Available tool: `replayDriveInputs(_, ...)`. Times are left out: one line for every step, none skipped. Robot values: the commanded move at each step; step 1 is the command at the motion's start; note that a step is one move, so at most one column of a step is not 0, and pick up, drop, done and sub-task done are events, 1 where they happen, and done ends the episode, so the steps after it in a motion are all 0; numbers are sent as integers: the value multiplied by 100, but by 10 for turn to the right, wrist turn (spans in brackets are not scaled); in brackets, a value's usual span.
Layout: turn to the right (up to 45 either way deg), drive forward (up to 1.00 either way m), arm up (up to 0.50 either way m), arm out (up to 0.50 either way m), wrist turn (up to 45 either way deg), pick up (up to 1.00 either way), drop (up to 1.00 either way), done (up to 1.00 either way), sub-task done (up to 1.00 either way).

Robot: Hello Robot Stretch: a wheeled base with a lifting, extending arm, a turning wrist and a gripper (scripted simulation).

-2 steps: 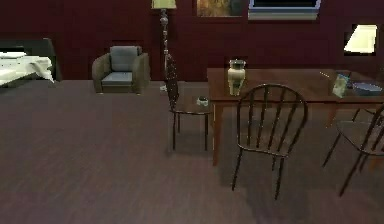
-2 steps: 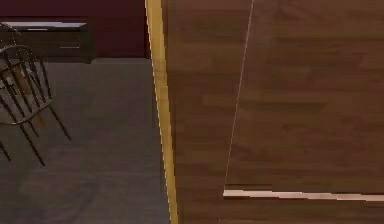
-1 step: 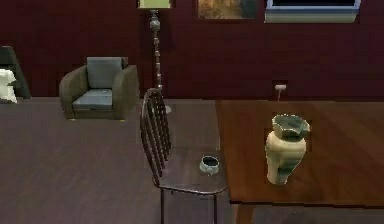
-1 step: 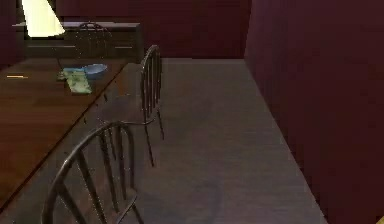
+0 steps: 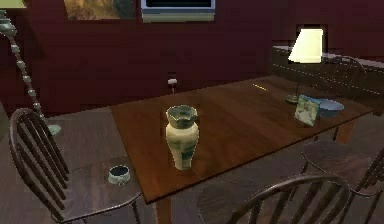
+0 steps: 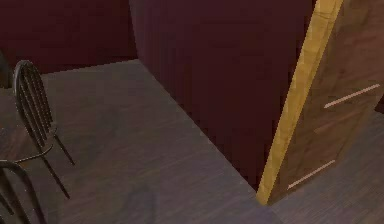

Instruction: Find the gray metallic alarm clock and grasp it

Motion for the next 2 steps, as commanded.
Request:
replayDriveInputs(0, 5, 0, 0, 0, 0, 0, 0, 0)
replayDriveInputs(-450, 0, 0, 0, 0, 0, 0, 0, 0)
